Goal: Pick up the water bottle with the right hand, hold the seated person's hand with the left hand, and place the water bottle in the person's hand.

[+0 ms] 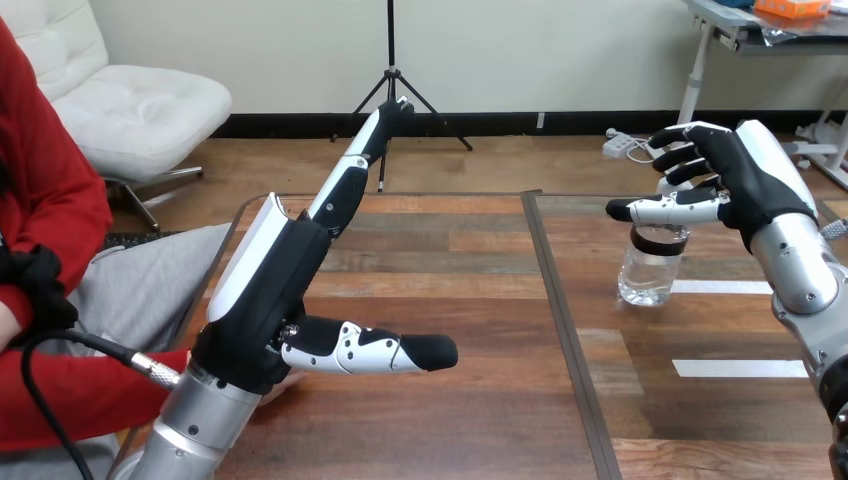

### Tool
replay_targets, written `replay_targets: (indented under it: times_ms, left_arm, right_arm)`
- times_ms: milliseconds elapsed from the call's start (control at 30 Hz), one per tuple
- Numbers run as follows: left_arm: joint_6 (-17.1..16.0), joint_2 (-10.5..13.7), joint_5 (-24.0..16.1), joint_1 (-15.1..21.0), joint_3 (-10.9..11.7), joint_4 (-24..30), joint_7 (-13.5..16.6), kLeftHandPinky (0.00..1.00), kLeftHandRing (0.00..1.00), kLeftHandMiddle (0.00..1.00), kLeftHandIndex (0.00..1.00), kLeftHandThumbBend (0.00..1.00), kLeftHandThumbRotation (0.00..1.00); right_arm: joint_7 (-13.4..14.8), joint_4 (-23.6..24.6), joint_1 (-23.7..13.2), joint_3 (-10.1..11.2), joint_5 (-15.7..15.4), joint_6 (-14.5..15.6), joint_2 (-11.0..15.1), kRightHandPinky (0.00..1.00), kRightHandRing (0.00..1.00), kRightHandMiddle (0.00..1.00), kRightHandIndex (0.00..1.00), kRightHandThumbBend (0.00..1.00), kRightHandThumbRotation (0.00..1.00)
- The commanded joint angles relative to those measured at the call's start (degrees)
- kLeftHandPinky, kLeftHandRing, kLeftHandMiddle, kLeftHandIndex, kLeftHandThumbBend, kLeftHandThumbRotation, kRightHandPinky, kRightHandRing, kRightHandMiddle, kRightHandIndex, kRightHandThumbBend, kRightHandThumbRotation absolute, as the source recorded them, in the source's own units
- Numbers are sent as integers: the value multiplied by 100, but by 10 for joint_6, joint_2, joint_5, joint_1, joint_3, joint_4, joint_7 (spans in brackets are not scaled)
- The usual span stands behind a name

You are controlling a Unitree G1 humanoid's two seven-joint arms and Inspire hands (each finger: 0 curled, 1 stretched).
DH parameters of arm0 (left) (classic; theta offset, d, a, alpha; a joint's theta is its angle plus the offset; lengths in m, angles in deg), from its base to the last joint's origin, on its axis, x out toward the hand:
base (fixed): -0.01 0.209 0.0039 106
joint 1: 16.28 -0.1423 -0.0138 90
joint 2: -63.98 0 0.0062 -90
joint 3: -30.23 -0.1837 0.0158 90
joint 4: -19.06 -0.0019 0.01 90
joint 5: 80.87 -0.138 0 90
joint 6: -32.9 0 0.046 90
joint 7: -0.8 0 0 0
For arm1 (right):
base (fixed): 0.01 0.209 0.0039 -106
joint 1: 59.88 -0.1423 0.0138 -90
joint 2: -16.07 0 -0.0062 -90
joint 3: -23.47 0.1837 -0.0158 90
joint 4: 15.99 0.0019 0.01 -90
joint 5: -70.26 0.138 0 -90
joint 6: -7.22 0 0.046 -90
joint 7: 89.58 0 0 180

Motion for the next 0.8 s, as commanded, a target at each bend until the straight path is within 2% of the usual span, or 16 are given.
replay_targets:
  times_ms: [0,433,767]
  left_arm:
    - [-3,3,16,16,6,25,1,100,100,100,100,100,52]
    - [-10,0,0,25,11,14,9,100,100,100,100,100,53]
    - [-13,-1,-7,30,11,9,13,100,100,100,100,100,53]
  right_arm:
    - [0,-3,-1,0,6,-5,-12,55,64,67,74,98,27]
    - [0,14,6,-2,9,-18,-12,52,61,65,73,98,27]
    - [-9,55,14,-9,5,-15,-6,49,60,63,72,97,27]
